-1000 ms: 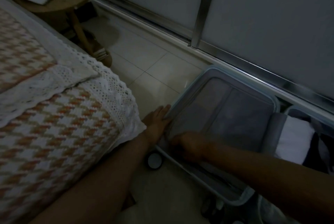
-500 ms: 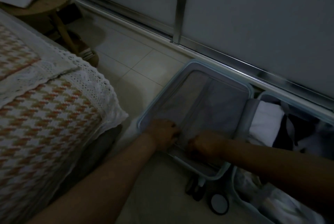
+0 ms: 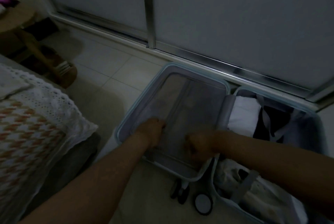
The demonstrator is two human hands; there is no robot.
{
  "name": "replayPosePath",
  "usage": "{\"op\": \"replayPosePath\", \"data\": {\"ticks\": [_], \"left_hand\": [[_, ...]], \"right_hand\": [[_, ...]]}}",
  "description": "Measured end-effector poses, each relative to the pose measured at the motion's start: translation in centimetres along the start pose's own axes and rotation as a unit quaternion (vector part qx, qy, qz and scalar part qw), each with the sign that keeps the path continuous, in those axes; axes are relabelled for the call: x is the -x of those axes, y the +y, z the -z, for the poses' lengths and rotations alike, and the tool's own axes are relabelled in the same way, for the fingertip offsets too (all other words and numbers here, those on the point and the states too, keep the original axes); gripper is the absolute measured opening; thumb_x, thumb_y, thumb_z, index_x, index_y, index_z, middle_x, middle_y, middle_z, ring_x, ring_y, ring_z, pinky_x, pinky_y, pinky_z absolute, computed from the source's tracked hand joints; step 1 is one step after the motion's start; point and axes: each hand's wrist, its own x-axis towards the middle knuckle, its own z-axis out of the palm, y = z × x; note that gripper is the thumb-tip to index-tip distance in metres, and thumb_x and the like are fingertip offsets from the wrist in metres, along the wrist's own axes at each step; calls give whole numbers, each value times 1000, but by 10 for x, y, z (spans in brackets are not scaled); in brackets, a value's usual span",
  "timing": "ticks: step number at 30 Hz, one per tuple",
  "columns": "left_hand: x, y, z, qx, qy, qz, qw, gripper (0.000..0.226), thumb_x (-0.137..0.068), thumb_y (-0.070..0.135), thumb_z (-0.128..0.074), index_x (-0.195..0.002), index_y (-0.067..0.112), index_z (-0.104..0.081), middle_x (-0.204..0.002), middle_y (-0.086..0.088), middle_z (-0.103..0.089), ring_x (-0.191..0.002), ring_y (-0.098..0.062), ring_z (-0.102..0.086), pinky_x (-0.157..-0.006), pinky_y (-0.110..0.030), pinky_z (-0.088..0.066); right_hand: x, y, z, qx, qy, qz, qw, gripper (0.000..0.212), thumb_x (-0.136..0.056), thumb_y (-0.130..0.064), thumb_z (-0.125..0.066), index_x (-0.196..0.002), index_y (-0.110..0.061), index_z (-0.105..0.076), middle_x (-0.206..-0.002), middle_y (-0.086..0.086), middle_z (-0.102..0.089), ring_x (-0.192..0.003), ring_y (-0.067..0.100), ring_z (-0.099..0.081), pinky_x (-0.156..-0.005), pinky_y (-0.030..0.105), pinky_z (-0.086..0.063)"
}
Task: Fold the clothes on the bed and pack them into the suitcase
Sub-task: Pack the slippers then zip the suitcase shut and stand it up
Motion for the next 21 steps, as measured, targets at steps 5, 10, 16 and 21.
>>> {"op": "replayPosePath", "data": {"ticks": [5,10,16,21], "left_hand": [[-18,-31,36,-32,102,40,993,55,-88,25,-60,-137,11,-40,-138,-14,-40,-124,-34,-41,-98,-42,-40],[-17,-74,34,54,86,190,976,48,-91,25,-56,-132,8,-39,-134,-16,-42,-123,-35,-41,-100,-43,-38],[-17,-100,6,185,93,190,960,24,-93,23,-55,-110,6,-49,-114,-17,-60,-99,-31,-59,-72,-31,-43],[-8,-96,13,158,135,149,967,20,-96,26,-51,-94,8,-57,-103,-14,-64,-87,-28,-60,-66,-29,-40]], "right_hand": [[-63,11,59,-45,147,-78,985,35,-91,-30,-57,-126,-23,-57,-127,9,-53,-115,29,-54,-93,33,-42],[-124,2,95,-24,224,-105,969,47,-90,-21,-58,-136,-21,-48,-137,10,-44,-124,31,-46,-97,37,-39],[-175,-20,96,128,150,-93,976,71,-95,-18,-53,-154,-16,-13,-162,9,-7,-148,28,-9,-118,43,-16],[-179,-15,105,255,167,-85,949,64,-98,-26,-48,-153,-20,-15,-150,15,-33,-138,34,-30,-116,50,-17]]}}
